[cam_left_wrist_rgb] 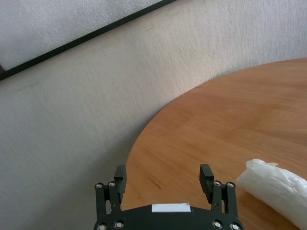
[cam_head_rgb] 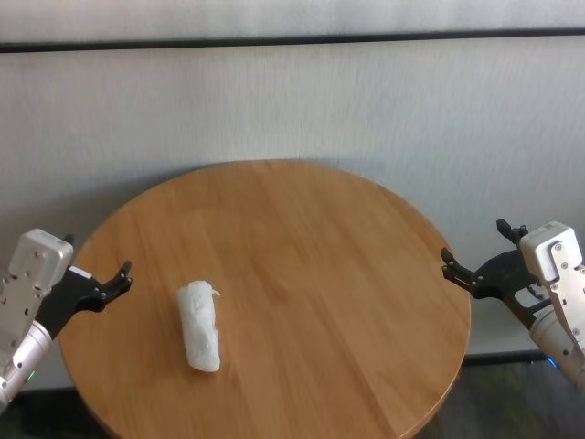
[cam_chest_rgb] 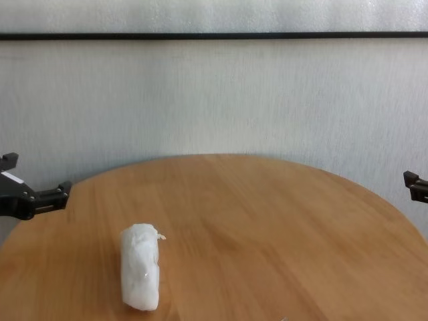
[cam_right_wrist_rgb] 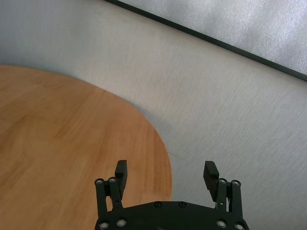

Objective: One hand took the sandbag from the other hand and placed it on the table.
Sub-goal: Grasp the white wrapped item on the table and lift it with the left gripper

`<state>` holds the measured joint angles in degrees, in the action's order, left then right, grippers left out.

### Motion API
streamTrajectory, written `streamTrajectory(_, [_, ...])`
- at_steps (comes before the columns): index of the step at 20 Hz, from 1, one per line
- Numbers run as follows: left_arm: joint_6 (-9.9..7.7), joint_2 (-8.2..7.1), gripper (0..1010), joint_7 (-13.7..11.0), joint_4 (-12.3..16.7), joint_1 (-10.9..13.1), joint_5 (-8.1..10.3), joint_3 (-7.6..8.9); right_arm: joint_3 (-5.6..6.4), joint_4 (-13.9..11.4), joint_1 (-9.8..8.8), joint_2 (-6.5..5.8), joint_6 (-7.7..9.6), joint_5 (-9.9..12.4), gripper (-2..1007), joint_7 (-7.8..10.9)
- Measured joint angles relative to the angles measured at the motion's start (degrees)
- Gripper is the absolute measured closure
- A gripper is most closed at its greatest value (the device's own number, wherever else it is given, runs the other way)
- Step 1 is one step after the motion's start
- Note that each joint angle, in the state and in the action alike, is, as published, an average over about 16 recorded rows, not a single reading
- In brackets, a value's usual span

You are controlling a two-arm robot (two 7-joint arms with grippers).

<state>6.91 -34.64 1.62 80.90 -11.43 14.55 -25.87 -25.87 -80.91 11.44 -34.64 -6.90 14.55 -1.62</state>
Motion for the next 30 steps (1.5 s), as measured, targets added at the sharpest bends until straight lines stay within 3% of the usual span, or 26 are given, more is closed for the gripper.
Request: streamTrajectory(30, [-0.28,-0.49,10,-0.41,0.77,0.34,-0.03,0.10,0.00,0.00,0.00,0.00,0.00,0.00,3,0.00])
